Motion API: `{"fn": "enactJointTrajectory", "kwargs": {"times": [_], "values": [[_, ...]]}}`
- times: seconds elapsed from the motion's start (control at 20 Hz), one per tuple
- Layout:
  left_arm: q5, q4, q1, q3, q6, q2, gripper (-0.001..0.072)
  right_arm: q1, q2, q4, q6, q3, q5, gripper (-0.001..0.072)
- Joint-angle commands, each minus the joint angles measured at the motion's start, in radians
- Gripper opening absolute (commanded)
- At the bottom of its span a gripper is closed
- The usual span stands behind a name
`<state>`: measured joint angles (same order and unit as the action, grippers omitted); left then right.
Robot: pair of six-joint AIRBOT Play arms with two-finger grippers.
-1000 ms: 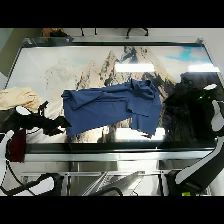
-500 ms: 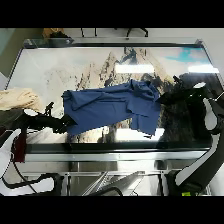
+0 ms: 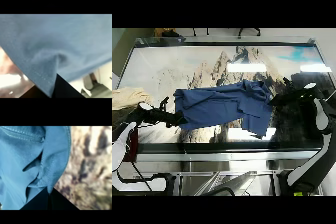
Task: Fold the shirts.
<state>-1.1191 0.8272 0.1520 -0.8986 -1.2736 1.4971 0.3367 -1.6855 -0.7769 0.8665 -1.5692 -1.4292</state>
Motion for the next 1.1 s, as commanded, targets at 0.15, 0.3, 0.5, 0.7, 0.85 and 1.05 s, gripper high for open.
{"fn": "enactJointTrajectory", "kwargs": {"times": [0.15, 0.3, 0.5, 0.7, 0.85, 1.05], "values": [[-0.268, -0.372, 0.018, -0.265, 0.066, -0.179, 0.0011, 0.055, 0.214, 0.585, 0.008, -0.097, -0.204, 0.0021], [-0.313, -0.731, 0.09, -0.637, 0.063, -0.294, 0.001, 0.19, 0.39, 1.101, 0.01, -0.316, -0.137, 0.0021], [-0.167, -0.855, 0.291, -1.196, -0.037, -0.364, 0.0011, 0.404, 0.593, 1.164, 0.035, -0.526, 0.143, 0.0021], [-0.055, -0.858, 0.606, -1.335, -0.089, -0.486, 0.0011, 0.529, 0.769, 1.157, -0.027, -0.526, 0.255, 0.0021], [-0.061, -0.865, 0.8, -1.135, -0.067, -0.618, 0.0011, 0.534, 0.824, 1.152, -0.09, -0.526, 0.263, 0.0021], [-0.083, -1.019, 0.779, -0.991, 0.096, -0.622, 0.0011, 0.534, 0.837, 1.035, -0.138, -0.525, 0.226, 0.0021]]}}
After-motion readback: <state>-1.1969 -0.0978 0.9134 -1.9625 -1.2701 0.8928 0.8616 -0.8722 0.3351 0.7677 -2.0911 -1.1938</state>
